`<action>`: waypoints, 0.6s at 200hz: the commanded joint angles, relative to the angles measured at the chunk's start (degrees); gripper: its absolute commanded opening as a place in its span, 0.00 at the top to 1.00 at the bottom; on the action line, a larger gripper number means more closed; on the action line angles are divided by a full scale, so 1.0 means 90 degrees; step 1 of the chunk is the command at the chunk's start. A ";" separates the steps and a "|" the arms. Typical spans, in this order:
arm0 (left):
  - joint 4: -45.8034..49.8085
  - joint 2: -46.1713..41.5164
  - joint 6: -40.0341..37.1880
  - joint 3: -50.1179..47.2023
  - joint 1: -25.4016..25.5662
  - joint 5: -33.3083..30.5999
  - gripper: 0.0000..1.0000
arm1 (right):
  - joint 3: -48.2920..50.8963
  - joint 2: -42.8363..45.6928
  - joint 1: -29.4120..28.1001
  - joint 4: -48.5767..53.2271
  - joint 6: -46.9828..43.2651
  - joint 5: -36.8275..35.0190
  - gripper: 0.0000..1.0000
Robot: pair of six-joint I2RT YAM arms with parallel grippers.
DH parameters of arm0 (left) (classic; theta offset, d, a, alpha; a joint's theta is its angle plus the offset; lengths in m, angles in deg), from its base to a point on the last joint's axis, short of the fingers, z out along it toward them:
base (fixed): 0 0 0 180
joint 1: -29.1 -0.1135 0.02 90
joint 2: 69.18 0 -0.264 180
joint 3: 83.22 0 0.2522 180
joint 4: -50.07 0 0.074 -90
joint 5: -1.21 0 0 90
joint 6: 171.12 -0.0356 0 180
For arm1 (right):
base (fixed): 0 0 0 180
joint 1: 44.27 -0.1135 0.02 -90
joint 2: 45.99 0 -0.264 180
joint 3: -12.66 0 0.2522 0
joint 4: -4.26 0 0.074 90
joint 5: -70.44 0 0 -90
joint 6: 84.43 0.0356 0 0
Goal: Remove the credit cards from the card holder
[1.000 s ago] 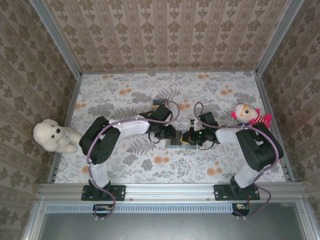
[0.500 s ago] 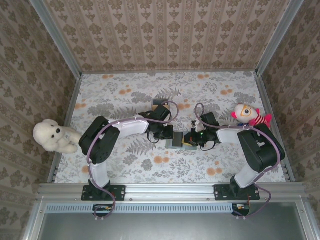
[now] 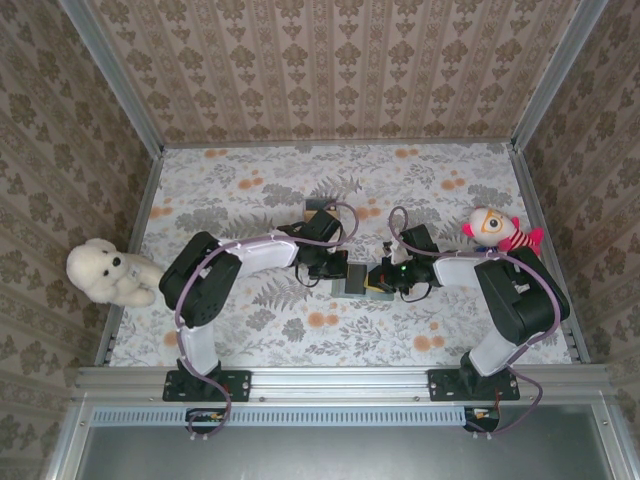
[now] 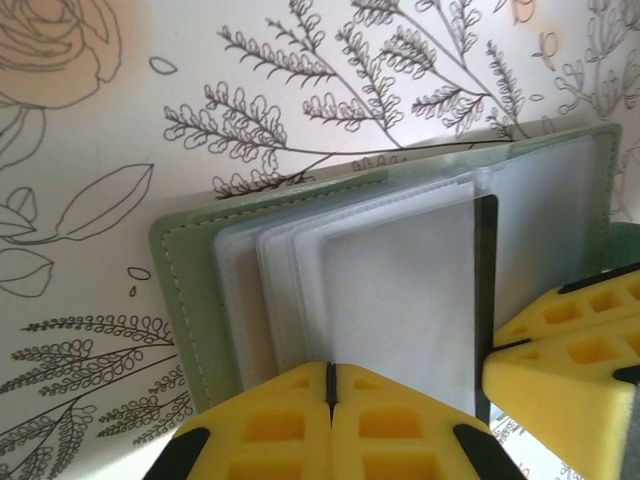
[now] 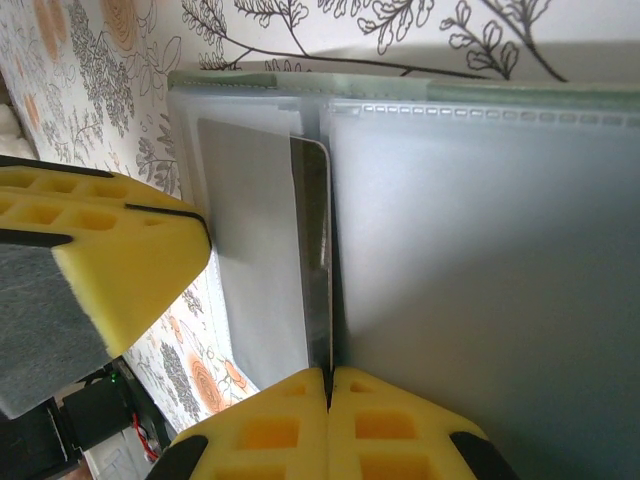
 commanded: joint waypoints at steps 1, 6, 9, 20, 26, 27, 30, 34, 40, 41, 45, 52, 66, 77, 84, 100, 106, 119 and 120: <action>0.0432 0.0145 -0.0150 0.0023 -0.0029 -0.0114 1.00 | -0.0089 -0.0056 0.0063 0.0282 -0.0163 -0.0094 1.00; 0.0474 0.0136 -0.0168 0.0008 -0.0032 -0.0171 1.00 | -0.0074 -0.0056 0.0073 0.0269 -0.0169 -0.0076 1.00; 0.0493 0.0135 -0.0174 -0.0007 -0.0026 -0.0185 1.00 | -0.0070 -0.0050 0.0077 0.0259 -0.0164 -0.0060 1.00; 0.0564 0.0150 -0.0214 -0.0021 -0.0049 -0.0207 1.00 | -0.0050 -0.0050 0.0098 0.0213 -0.0145 -0.0003 1.00; 0.0606 0.0162 -0.0229 -0.0022 -0.0053 -0.0230 1.00 | -0.0040 -0.0037 0.0118 0.0212 -0.0139 0.0000 1.00; 0.0617 0.0163 -0.0231 -0.0022 -0.0054 -0.0228 1.00 | -0.0040 -0.0036 0.0121 0.0213 -0.0139 0.0000 1.00; 0.0635 0.0164 -0.0246 -0.0028 -0.0055 -0.0240 1.00 | -0.0031 -0.0035 0.0120 0.0212 -0.0138 0.0000 1.00; 0.0685 0.0174 -0.0264 -0.0025 -0.0056 -0.0262 1.00 | -0.0021 -0.0025 0.0133 0.0213 -0.0139 -0.0009 1.00; 0.0737 0.0170 -0.0299 -0.0022 -0.0062 -0.0307 1.00 | 0.0001 -0.0011 0.0154 0.0209 -0.0139 -0.0012 1.00; 0.0746 0.0172 -0.0305 -0.0022 -0.0068 -0.0315 1.00 | 0.0000 -0.0008 0.0158 0.0212 -0.0139 -0.0011 1.00; 0.0785 0.0156 -0.0318 -0.0013 -0.0069 -0.0348 1.00 | 0.0016 -0.0003 0.0183 0.0199 -0.0138 -0.0010 1.00; 0.0821 0.0137 -0.0344 -0.0012 -0.0081 -0.0394 1.00 | 0.0040 0.0023 0.0217 0.0187 -0.0131 -0.0010 1.00; 0.0812 0.0143 -0.0366 0.0011 -0.0090 -0.0354 1.00 | 0.0048 0.0028 0.0215 0.0157 -0.0138 -0.0001 1.00; 0.0778 0.0192 -0.0378 0.0037 -0.0078 -0.0272 1.00 | 0.0039 -0.0018 0.0214 0.0101 -0.0113 0.0086 1.00; 0.0763 0.0236 -0.0372 0.0065 -0.0069 -0.0239 1.00 | 0.0029 -0.0060 0.0212 0.0068 -0.0087 0.0134 1.00; 0.0738 0.0320 -0.0386 0.0122 -0.0044 -0.0199 1.00 | 0.0010 -0.0158 0.0217 0.0001 -0.0018 0.0178 0.93; 0.0745 0.0338 -0.0379 0.0140 -0.0038 -0.0197 1.00 | 0.0009 -0.0195 0.0219 -0.0011 -0.0003 0.0177 0.88; 0.0745 0.0360 -0.0383 0.0146 -0.0031 -0.0178 1.00 | -0.0015 -0.0262 0.0219 -0.0037 0.0007 0.0185 0.79; 0.0746 0.0360 -0.0386 0.0145 -0.0033 -0.0178 1.00 | -0.0018 -0.0266 0.0220 -0.0038 0.0007 0.0185 0.78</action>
